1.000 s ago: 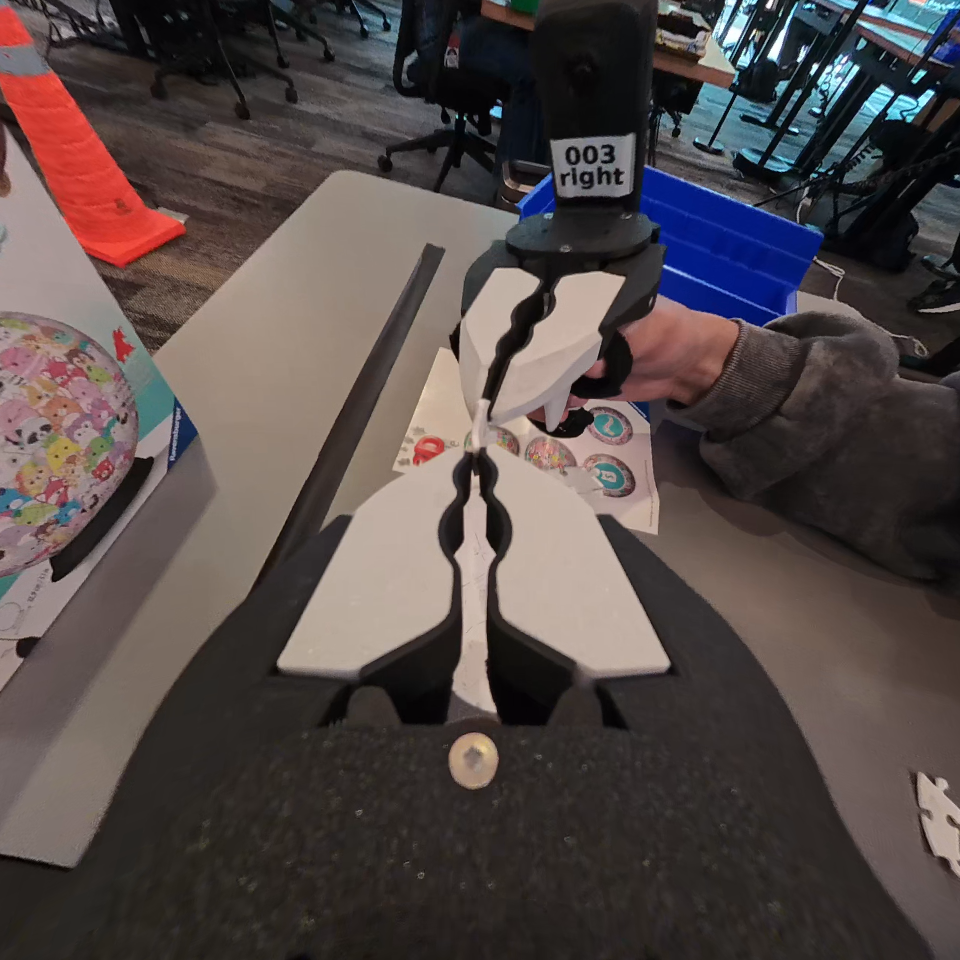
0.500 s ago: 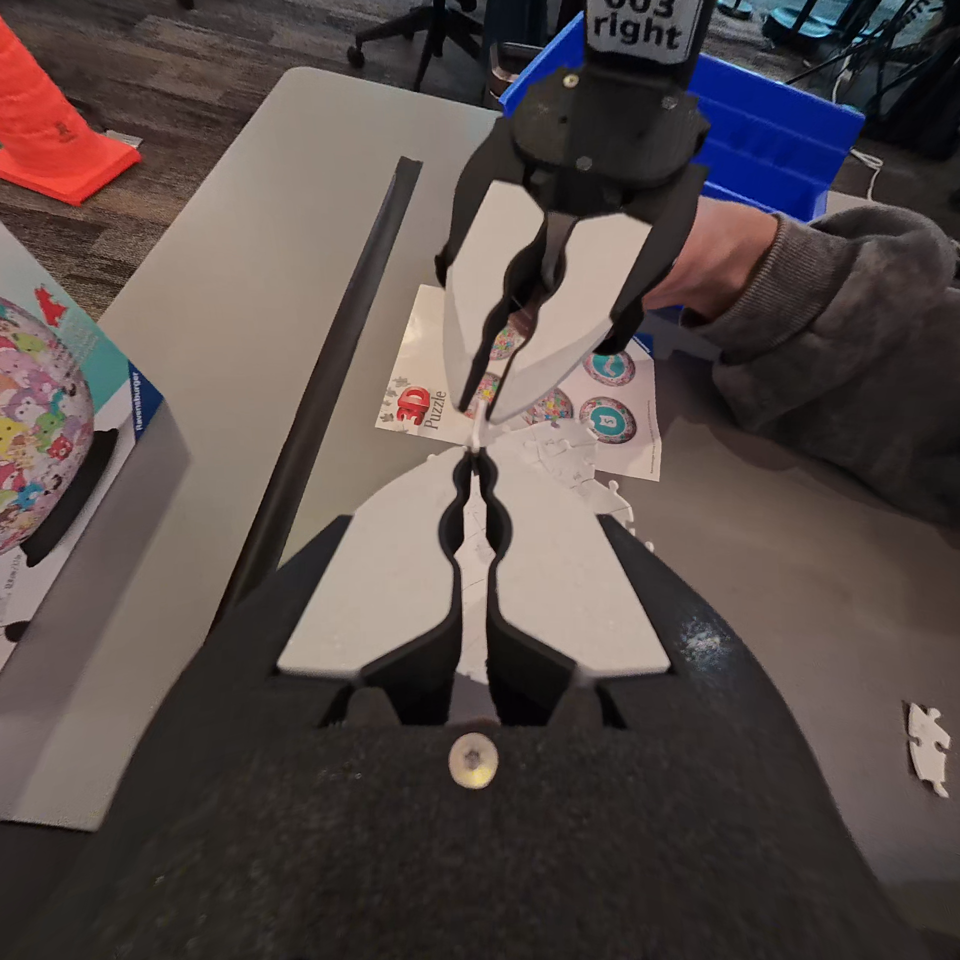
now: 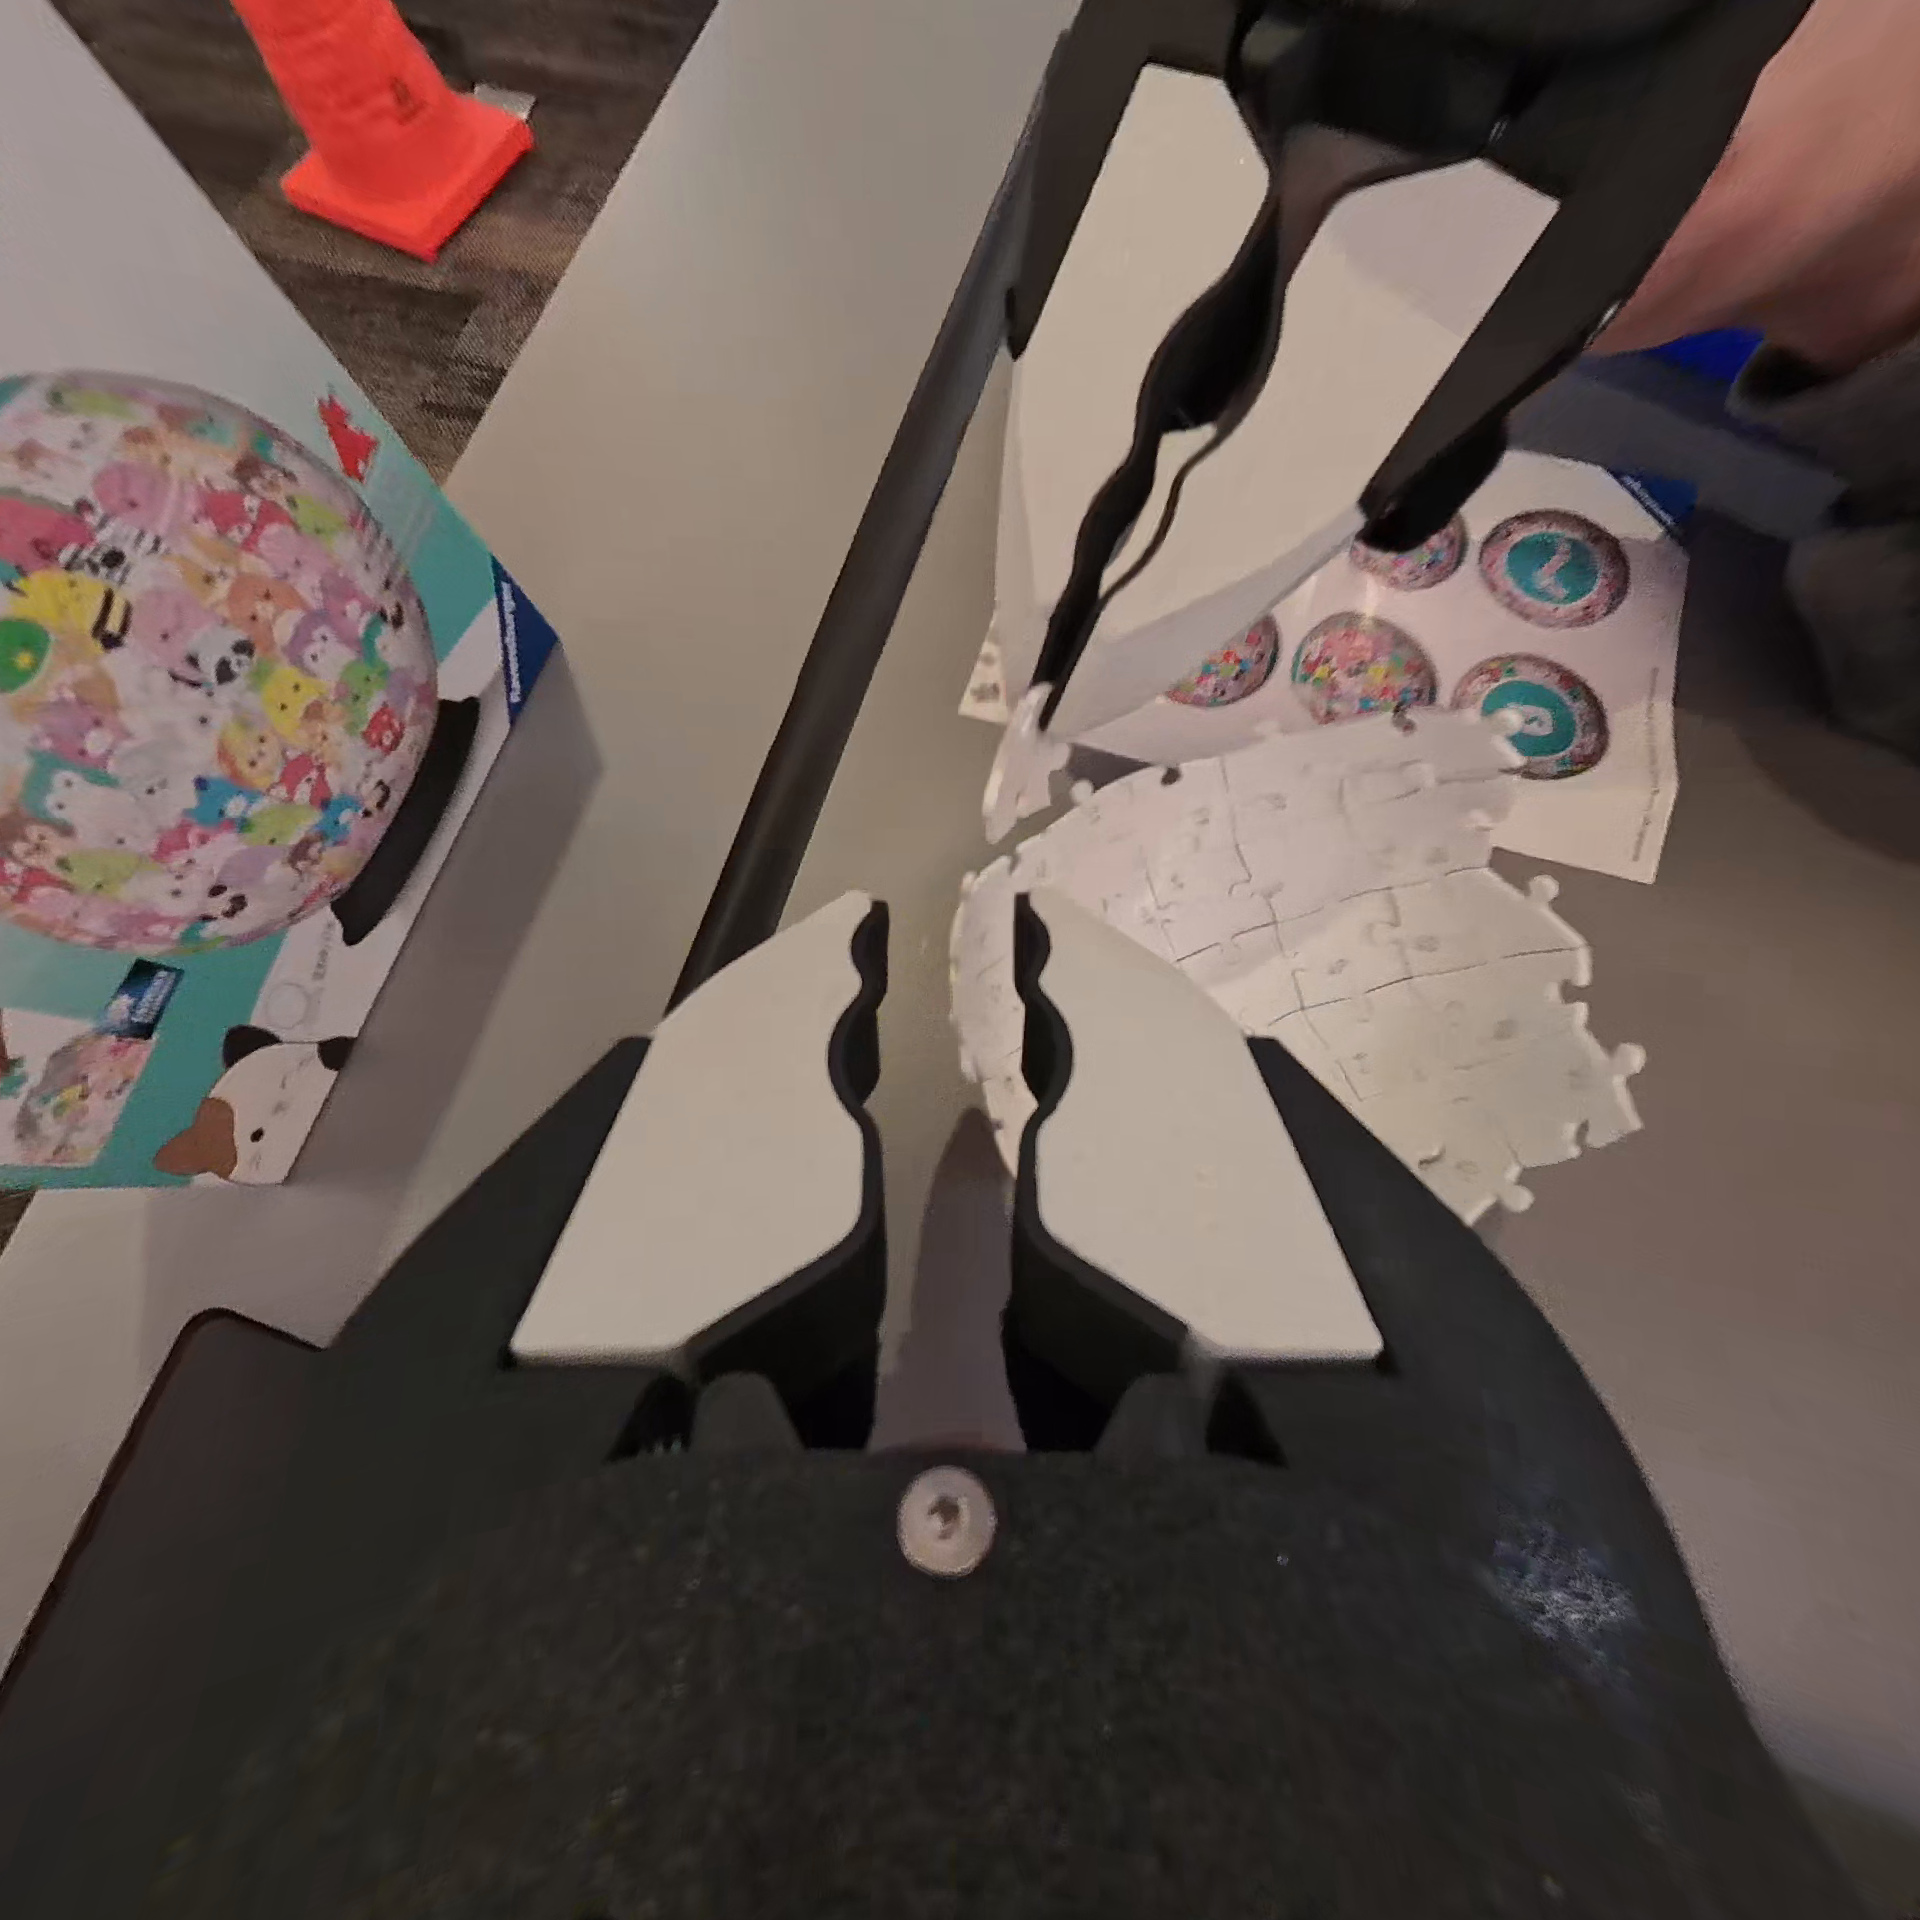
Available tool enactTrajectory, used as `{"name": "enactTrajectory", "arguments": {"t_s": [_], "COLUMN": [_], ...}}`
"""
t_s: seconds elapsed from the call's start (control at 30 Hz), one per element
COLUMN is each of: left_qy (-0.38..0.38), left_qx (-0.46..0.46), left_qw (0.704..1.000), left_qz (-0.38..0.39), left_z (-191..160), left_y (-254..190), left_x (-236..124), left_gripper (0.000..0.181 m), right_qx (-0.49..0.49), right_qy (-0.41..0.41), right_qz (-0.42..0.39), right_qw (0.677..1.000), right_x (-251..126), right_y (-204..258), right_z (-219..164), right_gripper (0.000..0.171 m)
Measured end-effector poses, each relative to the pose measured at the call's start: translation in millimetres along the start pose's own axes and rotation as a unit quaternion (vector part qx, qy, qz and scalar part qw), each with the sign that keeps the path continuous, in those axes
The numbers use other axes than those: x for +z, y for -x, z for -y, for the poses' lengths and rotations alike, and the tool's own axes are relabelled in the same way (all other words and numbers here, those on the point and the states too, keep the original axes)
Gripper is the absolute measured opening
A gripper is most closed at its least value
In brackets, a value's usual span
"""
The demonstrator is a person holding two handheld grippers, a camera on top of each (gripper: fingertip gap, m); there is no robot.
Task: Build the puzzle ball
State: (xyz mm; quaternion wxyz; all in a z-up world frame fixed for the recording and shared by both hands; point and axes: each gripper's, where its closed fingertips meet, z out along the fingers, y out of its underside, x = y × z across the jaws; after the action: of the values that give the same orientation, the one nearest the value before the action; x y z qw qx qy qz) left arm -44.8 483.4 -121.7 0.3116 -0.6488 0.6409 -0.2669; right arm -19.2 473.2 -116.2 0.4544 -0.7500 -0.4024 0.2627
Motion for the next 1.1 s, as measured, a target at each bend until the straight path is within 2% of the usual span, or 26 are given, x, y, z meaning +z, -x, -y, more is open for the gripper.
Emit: {"name": "enactTrajectory", "arguments": {"t_s": [0.1,0.3,1.1], "left_qy": [0.012,0.017,0.031], "left_qx": [-0.003,0.000,-0.009], "left_qw": [1.000,1.000,0.999], "left_qz": [-0.010,-0.023,-0.022], "left_z": [-6.4,-6.0,-11.1], "left_y": [1.8,0.9,3.7], "left_x": [8.7,17.1,19.7], "left_gripper": [0.022,0.022,0.018], "right_qx": [-0.024,-0.022,-0.044], "right_qy": [0.003,-0.005,0.005], "right_qz": [0.011,0.046,0.033], "right_qw": [1.000,0.999,0.998], "right_x": [14.8,17.4,20.9], "right_y": [-2.0,0.5,-5.5], "right_z": [-4.1,-5.5,-12.2], "right_gripper": [0.002,0.002,0.002]}}
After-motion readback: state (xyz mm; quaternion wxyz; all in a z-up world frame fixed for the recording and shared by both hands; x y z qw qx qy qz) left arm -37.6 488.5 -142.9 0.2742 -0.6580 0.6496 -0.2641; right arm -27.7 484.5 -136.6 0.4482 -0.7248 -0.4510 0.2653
